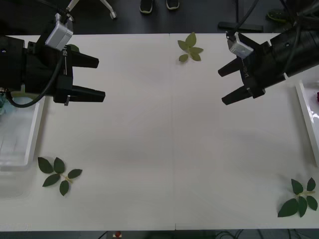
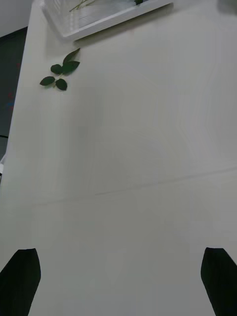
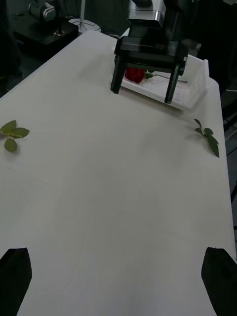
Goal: Place the red flowers into the right box and the blue flowers into the left box. If a person shows an open palm, hand one flower to the person first, then continue sorting.
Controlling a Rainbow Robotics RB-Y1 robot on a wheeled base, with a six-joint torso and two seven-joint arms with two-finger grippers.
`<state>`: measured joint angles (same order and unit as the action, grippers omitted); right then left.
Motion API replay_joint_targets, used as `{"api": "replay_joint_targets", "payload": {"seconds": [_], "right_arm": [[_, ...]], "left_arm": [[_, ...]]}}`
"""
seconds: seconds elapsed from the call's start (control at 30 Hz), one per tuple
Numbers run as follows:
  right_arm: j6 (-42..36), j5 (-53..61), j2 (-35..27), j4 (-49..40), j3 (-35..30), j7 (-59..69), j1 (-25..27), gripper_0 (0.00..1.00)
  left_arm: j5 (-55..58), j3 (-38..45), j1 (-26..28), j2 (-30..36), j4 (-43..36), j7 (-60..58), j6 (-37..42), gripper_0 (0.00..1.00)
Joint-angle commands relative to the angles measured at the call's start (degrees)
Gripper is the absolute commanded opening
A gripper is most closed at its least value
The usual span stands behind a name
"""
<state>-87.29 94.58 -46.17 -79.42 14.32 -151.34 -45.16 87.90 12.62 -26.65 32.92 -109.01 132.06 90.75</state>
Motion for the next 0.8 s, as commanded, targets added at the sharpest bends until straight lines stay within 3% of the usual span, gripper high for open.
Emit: {"api": "replay_joint_targets", "payload": {"seconds": [0.03, 0.8], "right_arm": [[0.98, -0.72, 0.56, -1.71, -0.08, -3.52, -2.74, 0.95], [1.86, -0.54, 1.52, -1.79, -0.08, -3.66, -2.74, 0.95]], "left_arm": [[-0.10, 0.39, -0.95, 1.27, -1.30, 0.74, 0.13, 1.00], [-0.10, 0.39, -0.95, 1.27, -1.30, 0.74, 0.13, 1.00]]}}
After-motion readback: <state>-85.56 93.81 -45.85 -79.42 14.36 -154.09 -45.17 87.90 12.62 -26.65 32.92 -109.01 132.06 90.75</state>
